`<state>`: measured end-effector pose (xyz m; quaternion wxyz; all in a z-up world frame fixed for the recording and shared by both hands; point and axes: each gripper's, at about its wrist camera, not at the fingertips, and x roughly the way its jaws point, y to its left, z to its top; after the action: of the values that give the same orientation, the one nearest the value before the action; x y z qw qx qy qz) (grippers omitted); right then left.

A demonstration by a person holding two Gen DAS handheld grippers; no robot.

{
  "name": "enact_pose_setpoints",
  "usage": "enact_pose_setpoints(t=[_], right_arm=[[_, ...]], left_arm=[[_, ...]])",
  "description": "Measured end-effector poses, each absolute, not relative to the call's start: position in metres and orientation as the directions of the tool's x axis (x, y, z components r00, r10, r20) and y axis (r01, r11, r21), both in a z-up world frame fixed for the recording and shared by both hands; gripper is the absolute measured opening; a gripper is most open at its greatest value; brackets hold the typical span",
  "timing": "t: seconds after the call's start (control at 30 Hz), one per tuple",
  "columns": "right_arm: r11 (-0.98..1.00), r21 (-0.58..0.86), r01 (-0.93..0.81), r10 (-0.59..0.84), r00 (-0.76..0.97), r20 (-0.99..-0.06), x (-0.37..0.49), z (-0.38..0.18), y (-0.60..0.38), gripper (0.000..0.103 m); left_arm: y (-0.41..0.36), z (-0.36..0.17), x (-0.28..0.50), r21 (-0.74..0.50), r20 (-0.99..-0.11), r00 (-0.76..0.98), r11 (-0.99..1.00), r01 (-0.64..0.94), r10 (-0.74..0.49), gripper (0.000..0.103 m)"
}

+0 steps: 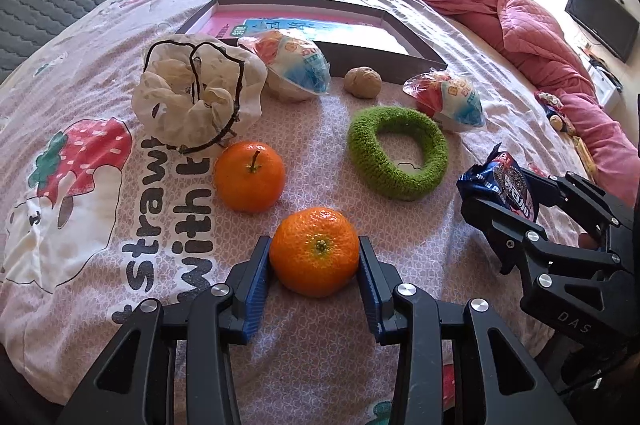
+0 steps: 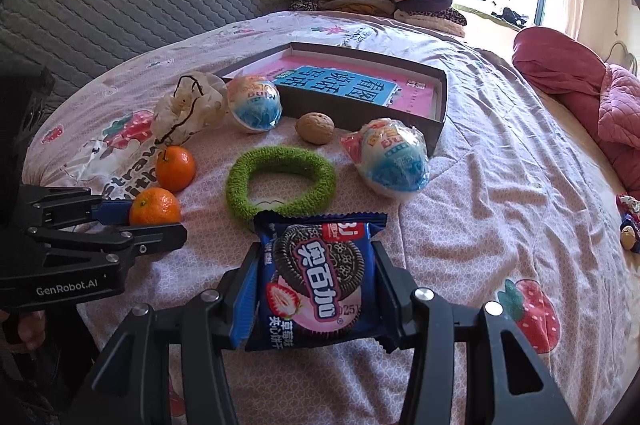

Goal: Organize objects
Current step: 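Close left gripper on the orange while right gripper closes on the Oreo pack, then carry the orange and the Oreo pack with both grippers over the book box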

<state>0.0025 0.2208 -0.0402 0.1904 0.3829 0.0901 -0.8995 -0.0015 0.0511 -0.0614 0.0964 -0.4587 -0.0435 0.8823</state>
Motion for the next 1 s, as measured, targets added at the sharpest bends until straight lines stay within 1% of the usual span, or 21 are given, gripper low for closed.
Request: enact_pose_setpoints(t=[0.47, 1.0], right_arm=[[-0.93, -0.014, 0.368, -0.254, -0.668, -0.699, 0.003, -0.011, 0.202, 0.051], [-0.949, 0.009, 0.316, -0.255, -0.747, -0.614, -0.004, 0.051, 0.178, 0.051]], left_arm=[[0.04, -0.034, 0.007, -0.15, -0.76, -0.614, -0.976, -0.157, 0.215, 0.042], [0.027, 0.017, -0.01, -0.074, -0.697, -0.699, -0.985, -0.153, 0.161, 0.042]])
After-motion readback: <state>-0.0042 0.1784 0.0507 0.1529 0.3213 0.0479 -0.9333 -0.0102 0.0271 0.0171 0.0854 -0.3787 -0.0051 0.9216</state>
